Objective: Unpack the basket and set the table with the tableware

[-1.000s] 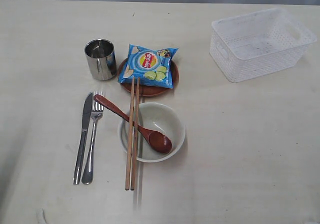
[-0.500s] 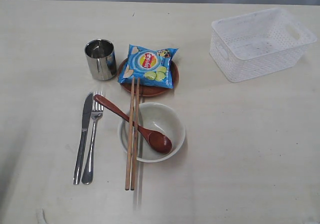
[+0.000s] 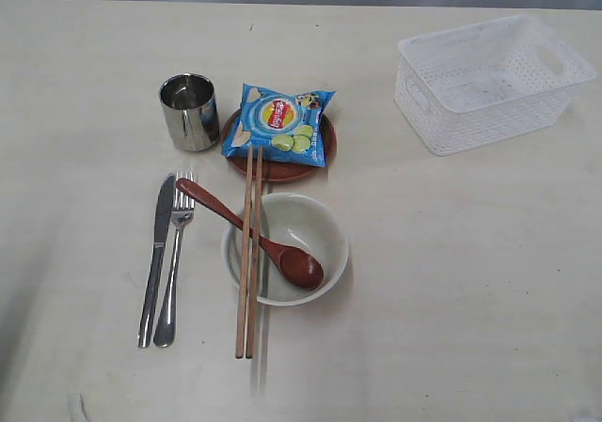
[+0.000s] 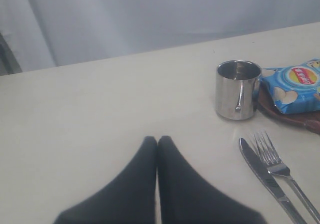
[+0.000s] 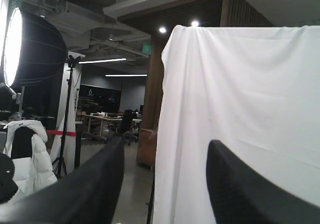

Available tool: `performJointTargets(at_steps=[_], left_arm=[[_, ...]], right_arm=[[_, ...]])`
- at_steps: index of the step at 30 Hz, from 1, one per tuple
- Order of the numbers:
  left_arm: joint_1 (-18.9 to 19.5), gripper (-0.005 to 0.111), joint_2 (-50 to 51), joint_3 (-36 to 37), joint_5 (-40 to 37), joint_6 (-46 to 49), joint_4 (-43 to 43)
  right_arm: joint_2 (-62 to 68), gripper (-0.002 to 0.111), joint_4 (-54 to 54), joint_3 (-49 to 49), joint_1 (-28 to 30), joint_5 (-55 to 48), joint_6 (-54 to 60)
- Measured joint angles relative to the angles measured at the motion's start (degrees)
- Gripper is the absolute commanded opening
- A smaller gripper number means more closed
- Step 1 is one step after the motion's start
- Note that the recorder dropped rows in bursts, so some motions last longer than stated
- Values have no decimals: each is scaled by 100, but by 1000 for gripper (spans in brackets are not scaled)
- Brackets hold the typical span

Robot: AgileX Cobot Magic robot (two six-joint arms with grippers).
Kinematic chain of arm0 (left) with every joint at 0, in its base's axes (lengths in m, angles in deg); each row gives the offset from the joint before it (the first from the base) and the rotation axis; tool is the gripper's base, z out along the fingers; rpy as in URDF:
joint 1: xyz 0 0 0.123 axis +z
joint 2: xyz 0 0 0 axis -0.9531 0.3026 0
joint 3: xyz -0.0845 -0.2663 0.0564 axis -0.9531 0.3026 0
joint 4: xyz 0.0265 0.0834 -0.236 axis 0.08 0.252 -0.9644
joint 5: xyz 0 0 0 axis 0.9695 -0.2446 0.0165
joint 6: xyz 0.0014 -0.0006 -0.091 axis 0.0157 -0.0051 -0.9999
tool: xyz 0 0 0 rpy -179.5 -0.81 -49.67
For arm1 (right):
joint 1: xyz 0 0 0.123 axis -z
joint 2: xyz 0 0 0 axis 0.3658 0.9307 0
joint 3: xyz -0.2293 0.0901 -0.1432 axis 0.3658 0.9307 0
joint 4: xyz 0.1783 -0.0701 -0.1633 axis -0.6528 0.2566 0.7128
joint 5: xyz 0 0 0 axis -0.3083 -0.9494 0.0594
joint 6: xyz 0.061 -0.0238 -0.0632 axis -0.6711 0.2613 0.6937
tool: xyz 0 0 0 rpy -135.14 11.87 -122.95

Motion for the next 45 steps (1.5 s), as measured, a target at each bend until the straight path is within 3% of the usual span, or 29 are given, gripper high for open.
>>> performJointTargets(at_steps=[10,22,32,37,45], left_arm=[[0,0,0,0,0,0,0],[0,0,0,0,0,0,0],[0,0,0,0,0,0,0],[0,0,0,0,0,0,0],[0,0,0,0,0,0,0]], right_arm=[[-733,49,28,0,186,-23,0],[-853,49,139,712,1406,693,0],[-853,49,858,2296,2240,2267,0],[-831,49,1047,3398,2319,2950,0],[-819,49,1305,4872,2319,3060,0]])
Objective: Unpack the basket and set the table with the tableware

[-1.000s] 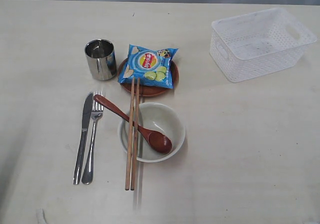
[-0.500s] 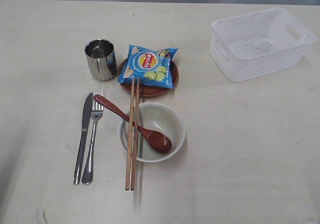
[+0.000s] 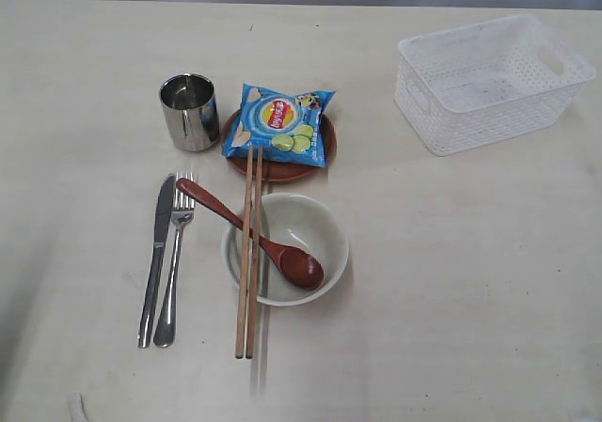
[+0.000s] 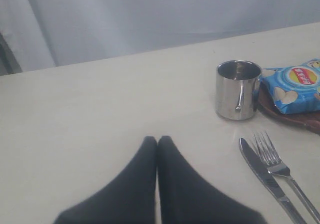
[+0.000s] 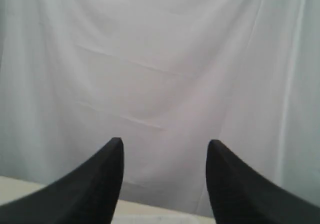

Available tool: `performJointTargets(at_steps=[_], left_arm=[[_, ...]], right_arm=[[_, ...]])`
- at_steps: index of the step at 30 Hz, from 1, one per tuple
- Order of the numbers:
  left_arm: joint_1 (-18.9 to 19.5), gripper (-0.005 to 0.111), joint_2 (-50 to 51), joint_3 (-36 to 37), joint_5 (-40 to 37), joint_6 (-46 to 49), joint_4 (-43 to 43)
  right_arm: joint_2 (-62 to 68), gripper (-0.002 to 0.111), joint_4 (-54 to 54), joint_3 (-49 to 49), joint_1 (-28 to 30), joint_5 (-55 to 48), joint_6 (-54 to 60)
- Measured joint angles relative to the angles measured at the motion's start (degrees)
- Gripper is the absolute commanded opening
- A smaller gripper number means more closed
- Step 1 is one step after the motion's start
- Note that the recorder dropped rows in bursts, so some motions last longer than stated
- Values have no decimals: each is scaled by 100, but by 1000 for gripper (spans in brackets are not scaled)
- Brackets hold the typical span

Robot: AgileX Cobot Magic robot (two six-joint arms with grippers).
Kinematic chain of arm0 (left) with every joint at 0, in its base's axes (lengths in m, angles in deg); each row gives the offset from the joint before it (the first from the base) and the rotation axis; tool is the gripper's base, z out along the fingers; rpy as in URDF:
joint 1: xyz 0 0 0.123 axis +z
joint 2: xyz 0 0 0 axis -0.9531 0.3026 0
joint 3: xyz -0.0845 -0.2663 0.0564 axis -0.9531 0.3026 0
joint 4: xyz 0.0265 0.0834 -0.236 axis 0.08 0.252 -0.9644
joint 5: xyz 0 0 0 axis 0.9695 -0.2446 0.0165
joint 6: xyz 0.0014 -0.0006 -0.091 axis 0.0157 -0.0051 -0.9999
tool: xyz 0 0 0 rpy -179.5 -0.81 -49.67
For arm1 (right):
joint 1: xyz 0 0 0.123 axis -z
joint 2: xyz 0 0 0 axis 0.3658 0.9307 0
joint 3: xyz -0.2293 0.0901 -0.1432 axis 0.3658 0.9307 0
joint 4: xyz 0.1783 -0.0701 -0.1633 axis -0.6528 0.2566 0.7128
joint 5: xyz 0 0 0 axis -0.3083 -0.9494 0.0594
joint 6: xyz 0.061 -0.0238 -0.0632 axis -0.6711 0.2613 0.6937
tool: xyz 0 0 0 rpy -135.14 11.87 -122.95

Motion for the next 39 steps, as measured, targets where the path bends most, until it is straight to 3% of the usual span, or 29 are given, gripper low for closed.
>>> performJointTargets(at_steps=[20,29,39], left_arm=[[0,0,0,0,0,0,0],[0,0,0,0,0,0,0],[0,0,0,0,0,0,0]], right_arm=[[0,49,388,2039,0,363,-437],[0,49,477,2115,0,-521,-687],[0,49,489,2115,0,-619,-709]])
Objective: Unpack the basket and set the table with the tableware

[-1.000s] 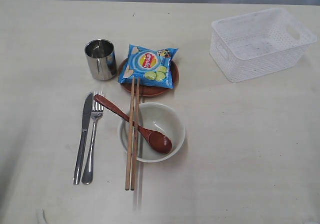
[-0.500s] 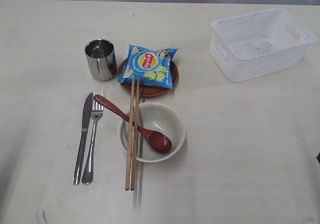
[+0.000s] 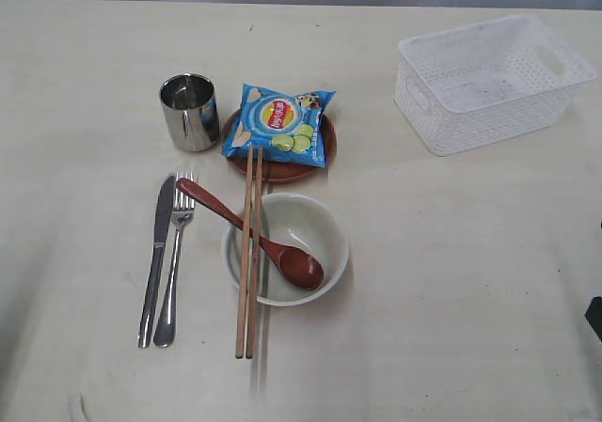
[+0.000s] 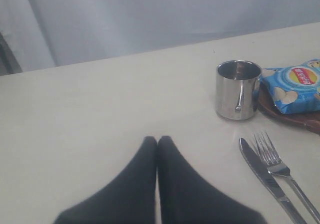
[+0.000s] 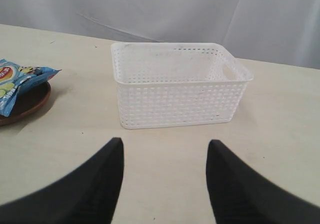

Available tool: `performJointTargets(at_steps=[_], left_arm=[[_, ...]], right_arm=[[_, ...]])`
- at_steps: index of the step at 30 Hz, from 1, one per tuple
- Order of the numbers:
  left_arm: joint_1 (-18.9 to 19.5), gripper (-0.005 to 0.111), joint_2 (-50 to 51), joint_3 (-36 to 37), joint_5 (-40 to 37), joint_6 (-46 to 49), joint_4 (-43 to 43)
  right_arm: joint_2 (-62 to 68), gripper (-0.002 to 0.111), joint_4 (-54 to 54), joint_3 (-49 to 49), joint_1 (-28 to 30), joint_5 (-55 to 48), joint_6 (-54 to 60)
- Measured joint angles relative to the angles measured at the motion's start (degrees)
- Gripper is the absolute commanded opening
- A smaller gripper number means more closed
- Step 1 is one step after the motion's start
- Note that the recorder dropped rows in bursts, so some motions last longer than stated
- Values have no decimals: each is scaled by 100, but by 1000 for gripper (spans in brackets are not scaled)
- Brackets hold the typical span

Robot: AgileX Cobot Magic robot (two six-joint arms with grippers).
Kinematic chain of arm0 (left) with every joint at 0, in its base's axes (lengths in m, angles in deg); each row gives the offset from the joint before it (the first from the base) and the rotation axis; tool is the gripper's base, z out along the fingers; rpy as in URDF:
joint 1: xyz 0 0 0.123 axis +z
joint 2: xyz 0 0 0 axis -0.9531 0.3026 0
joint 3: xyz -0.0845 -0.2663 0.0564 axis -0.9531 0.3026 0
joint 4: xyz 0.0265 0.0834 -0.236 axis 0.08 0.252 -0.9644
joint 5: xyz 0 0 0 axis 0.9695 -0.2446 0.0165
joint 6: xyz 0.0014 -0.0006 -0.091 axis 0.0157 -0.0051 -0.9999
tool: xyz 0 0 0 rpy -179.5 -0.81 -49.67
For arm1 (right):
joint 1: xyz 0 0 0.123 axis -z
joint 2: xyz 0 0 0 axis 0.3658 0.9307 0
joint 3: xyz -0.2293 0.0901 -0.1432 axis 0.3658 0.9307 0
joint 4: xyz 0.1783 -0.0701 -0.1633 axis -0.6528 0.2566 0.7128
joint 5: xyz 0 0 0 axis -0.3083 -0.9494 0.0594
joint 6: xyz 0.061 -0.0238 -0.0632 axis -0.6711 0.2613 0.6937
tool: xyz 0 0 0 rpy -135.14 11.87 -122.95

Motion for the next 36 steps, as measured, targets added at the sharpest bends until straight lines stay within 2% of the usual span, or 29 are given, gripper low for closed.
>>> performJointTargets(at_steps=[11,13,15,19,36], left_arm=[[0,0,0,0,0,0,0],[0,0,0,0,0,0,0],[0,0,0,0,0,0,0],[0,0,0,0,0,0,0],[0,0,0,0,0,0,0]], right_arm=[[0,49,84,0,0,-10,-14],[0,46,84,0,0,-10,-14],[0,34,84,0,0,-22,-30],[0,0,84,0,0,-22,-62],[0,-1,84,0,0,-22,-203]])
